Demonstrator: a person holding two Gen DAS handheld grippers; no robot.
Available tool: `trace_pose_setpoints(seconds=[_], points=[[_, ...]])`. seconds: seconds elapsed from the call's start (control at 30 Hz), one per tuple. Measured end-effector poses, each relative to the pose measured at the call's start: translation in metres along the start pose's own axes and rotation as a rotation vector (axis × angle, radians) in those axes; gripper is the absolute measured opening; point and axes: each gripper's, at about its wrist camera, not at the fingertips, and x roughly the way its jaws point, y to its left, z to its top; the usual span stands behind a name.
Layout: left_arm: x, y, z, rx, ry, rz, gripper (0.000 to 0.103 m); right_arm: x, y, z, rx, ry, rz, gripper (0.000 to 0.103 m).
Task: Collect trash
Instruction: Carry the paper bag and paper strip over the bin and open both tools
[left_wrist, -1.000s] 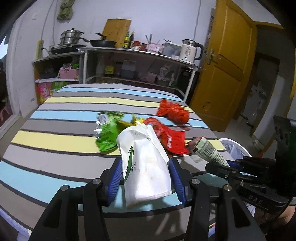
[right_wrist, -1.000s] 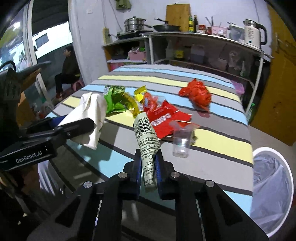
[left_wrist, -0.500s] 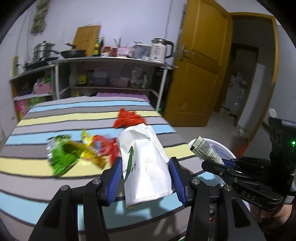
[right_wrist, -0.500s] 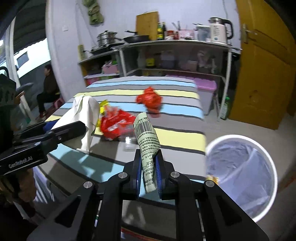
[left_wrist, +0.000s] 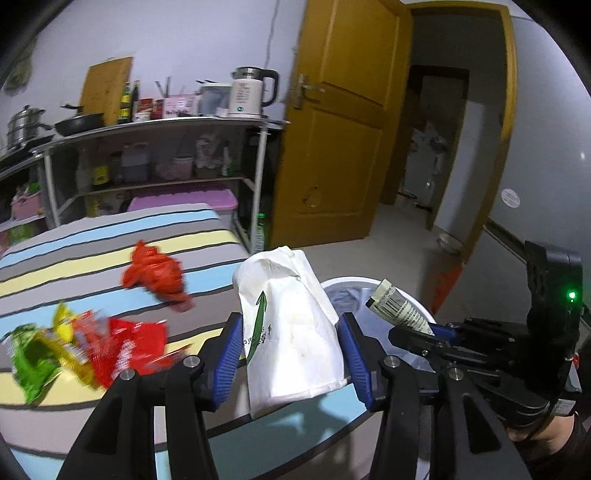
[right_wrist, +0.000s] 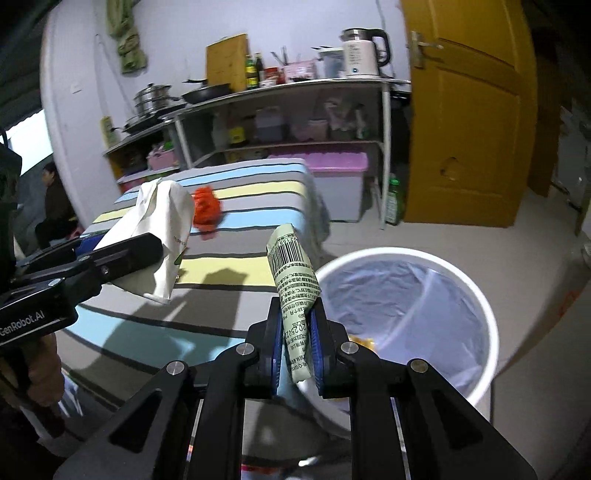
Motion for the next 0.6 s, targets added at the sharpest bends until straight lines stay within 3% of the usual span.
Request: trace_pose_setpoints(seconds=[0.33,0.53,0.6], points=[[0.047,-0.036,0.002,0.046,0.051,-0.073,0.055,0.001,-0.043,-0.006,0.069,0.020,-0.058,0.016],[0.068,-0.048,0.001,0.071,0.076,-0.111,0.059,0.008,-0.060,-0.008,0.102,0.032,-0.088,0.026],[0.077,-0.049,0.001,0.067,0.091,-0.121,0.061,0.010,-0.064,-0.008,0.111,0.035,-0.100,0.035]])
